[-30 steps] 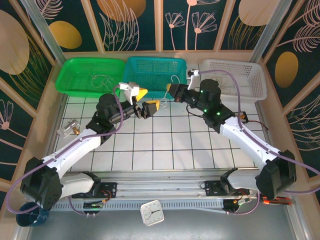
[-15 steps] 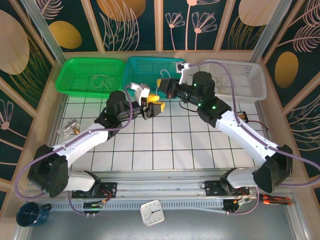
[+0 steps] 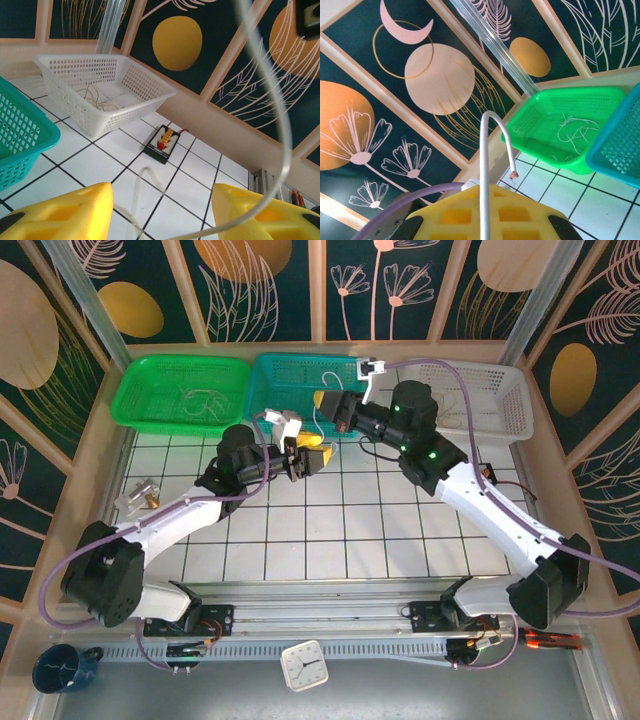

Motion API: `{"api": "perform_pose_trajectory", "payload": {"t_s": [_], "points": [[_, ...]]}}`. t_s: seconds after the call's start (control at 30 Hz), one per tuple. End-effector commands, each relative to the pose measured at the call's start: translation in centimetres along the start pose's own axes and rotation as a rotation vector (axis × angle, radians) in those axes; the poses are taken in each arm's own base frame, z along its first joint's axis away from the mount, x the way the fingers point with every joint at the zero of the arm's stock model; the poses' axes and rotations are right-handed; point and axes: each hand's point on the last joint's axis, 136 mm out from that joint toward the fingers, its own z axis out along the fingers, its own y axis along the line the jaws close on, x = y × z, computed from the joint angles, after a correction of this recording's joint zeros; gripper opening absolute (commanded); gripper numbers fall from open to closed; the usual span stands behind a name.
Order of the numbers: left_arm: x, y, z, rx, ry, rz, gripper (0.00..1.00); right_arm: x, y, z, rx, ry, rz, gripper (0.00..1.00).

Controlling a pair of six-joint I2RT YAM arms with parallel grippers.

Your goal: Untangle the cables

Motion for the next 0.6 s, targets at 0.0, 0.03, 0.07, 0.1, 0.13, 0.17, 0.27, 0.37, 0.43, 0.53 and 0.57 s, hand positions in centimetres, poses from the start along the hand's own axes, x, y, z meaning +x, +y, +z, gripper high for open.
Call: {"api": "perform_pose_trajectory", "payload": {"t_s": [0.0, 0.03, 0.07, 0.1, 0.13, 0.17, 0.27, 0.37, 0.43, 0.53, 0.57], "points": [[-0.6, -0.7, 0.2, 0.039, -0.032, 0.020, 0.52, -3.0, 3.5, -1.4, -0.099, -0.082, -0.021, 0.00], [-0.6, -0.7, 0.2, 0.040, -0.035, 0.018, 0.50, -3.0, 3.6, -1.4, -0.100, -0.083, -0.020, 0.00], [-0.7, -0.6, 0.2, 0.040, -0.038, 0.018, 0.47, -3.1, 3.6, -1.5, -0.101, -0.087, -0.021, 0.00], [-0.7, -0.6, 0.3, 0.041, -0.039, 0.017, 0.46, -3.1, 3.7, -1.6, -0.104, -0.090, -0.021, 0.00], [-0.8, -0.7, 0.3, 0.045, -0.042, 0.017, 0.44, -3.1, 3.7, -1.6, -0.106, -0.091, -0.018, 0.00], [-0.8, -0.6, 0.4, 0.045, -0.042, 0.015, 0.42, -3.1, 3.8, -1.7, -0.108, -0.093, -0.017, 0.00], [-1.1, -0.7, 0.5, 0.053, -0.050, 0.013, 0.38, -3.2, 3.9, -1.9, -0.111, -0.100, -0.014, 0.00], [-1.3, -0.8, 0.7, 0.060, -0.057, 0.011, 0.32, -3.2, 3.9, -1.9, -0.113, -0.101, -0.011, 0.00], [-1.5, -0.8, 0.8, 0.066, -0.064, 0.008, 0.25, -3.2, 3.8, -1.9, -0.110, -0.103, -0.011, 0.00], [-1.8, -1.0, 0.7, 0.074, -0.073, 0.005, 0.14, -3.0, 3.6, -2.0, -0.104, -0.101, -0.008, 0.00], [-1.8, -1.0, 0.7, 0.074, -0.075, 0.005, 0.12, -2.9, 3.4, -2.0, -0.100, -0.101, -0.007, 0.00]]}}
